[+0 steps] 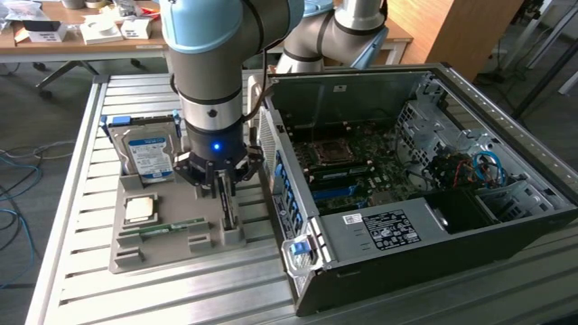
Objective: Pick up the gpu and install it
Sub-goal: 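Pick up the gpu and move the gpu toward the slot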
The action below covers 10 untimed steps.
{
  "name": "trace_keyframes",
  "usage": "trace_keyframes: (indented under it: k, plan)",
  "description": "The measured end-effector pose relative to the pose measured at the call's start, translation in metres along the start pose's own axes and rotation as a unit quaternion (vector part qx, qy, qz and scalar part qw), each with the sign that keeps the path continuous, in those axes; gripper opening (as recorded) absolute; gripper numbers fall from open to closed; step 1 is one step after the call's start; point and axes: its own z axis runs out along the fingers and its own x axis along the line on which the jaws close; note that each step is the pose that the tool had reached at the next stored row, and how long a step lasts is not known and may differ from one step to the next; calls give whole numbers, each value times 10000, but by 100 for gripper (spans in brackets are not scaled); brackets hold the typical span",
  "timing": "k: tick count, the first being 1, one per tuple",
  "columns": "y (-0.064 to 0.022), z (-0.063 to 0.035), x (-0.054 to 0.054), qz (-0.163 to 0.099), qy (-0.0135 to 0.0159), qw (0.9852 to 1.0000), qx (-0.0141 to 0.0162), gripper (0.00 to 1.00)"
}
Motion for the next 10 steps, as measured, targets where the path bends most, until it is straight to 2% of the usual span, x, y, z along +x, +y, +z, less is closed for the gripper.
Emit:
trace_keyframes:
  k: [10]
  plan:
    - [0,0,0,0,0,10000,0,39]
